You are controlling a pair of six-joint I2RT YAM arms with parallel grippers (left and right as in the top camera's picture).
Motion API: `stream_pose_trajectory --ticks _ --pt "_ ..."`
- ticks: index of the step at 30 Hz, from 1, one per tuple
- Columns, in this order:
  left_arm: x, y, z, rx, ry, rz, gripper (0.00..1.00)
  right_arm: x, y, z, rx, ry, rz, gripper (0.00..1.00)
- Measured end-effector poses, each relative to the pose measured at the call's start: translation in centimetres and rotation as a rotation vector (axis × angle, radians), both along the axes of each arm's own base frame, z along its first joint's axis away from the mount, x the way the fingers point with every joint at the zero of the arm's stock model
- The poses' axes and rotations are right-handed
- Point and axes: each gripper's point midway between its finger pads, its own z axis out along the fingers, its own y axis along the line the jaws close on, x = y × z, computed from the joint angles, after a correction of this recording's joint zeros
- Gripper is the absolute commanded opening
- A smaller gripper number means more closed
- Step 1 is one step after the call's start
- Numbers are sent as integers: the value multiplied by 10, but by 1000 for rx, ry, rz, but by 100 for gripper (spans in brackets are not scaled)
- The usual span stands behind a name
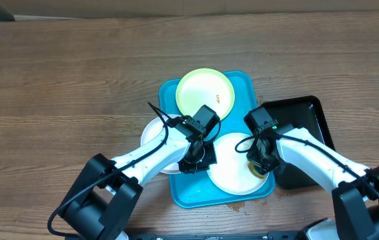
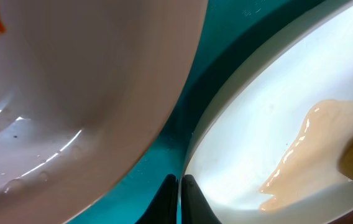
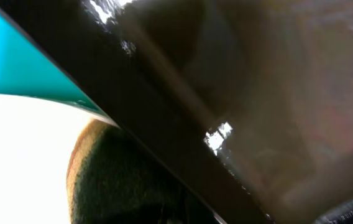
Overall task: Clean dirty plates on tray and stack at the side
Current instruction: 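Scrub the pale white plate on the tray with the held sponge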
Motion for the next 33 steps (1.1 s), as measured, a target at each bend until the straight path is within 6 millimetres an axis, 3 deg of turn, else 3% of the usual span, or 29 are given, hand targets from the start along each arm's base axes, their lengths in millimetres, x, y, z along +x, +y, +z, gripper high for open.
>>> stream_pose_trajectory --ticks 6,11,16,19,23,25,28,33 --pt "-1 -2 2 -12 10 -1 4 2 -18 19 -122 19 1 4" --pt "-1 14 -1 54 10 17 4 14 -41 31 -235 -17 28 4" --pt "-3 27 -8 109 6 24 4 42 -23 48 -142 -104 144 4" --pt "-3 29 -9 116 0 23 4 54 -1 73 -16 -176 253 4" --pt "-2 29 -9 118 -1 22 4 59 5 109 86 -266 309 4" --pt "-2 29 -9 117 -2 22 4 60 -5 120 97 -293 290 4" --pt "-1 28 -9 113 -7 16 4 66 -35 125 87 -310 202 4" --pt "-1 28 -7 110 -11 -10 4 75 -83 103 71 -296 47 4"
